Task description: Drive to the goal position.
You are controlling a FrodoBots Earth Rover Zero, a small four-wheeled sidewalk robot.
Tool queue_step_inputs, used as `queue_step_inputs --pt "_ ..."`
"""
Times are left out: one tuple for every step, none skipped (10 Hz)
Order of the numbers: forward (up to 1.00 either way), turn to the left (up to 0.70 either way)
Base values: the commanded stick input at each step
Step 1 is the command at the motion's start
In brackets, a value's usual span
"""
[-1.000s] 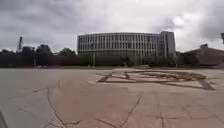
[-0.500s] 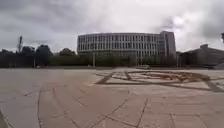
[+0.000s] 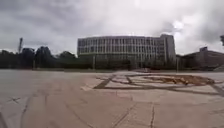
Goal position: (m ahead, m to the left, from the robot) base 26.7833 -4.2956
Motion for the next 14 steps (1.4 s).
queue_step_inputs --pt "0.70 0.00" --pt "0.70 0.00" --pt "0.70 0.00" --pt "0.70 0.00" --pt "0.70 0.00" --pt "0.70 0.00" --pt "0.70 0.00" --pt "0.70 0.00" --pt "0.70 0.00" --pt "0.70 0.00" --pt "0.70 0.00" --pt "0.70 0.00" --pt "0.70 0.00" --pt "0.70 0.00"
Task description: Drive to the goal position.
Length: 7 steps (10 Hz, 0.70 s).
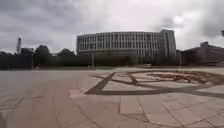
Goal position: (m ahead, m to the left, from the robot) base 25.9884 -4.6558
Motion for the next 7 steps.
queue_step_inputs --pt "0.70 0.00" --pt "0.70 0.00" --pt "0.70 0.00" --pt "0.70 0.00" --pt "0.70 0.00" --pt "0.70 0.00" --pt "0.70 0.00"
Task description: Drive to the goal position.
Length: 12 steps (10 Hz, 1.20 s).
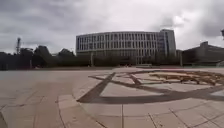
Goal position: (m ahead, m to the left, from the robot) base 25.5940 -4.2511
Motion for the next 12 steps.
queue_step_inputs --pt "0.70 0.03" --pt "0.70 0.02" --pt "0.70 0.02" --pt "0.70 0.02" --pt "0.70 0.03" --pt "0.70 0.05" --pt "0.70 0.08" --pt "0.70 0.34" --pt "0.70 0.20" --pt "0.70 0.01" --pt "0.70 0.00" --pt "0.70 0.00"
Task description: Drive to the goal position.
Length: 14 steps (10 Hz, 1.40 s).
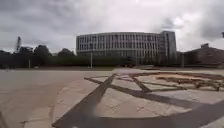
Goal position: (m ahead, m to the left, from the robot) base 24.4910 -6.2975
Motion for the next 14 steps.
queue_step_inputs --pt "0.70 0.00" --pt "0.70 0.00" --pt "0.70 0.00" --pt "0.70 0.00" --pt "0.70 0.00" --pt "0.70 0.00" --pt "0.70 0.00" --pt "0.70 0.00" --pt "0.70 0.00" --pt "0.70 0.00" --pt "0.70 0.00" --pt "0.70 0.00" --pt "0.70 0.00" --pt "0.70 0.00"
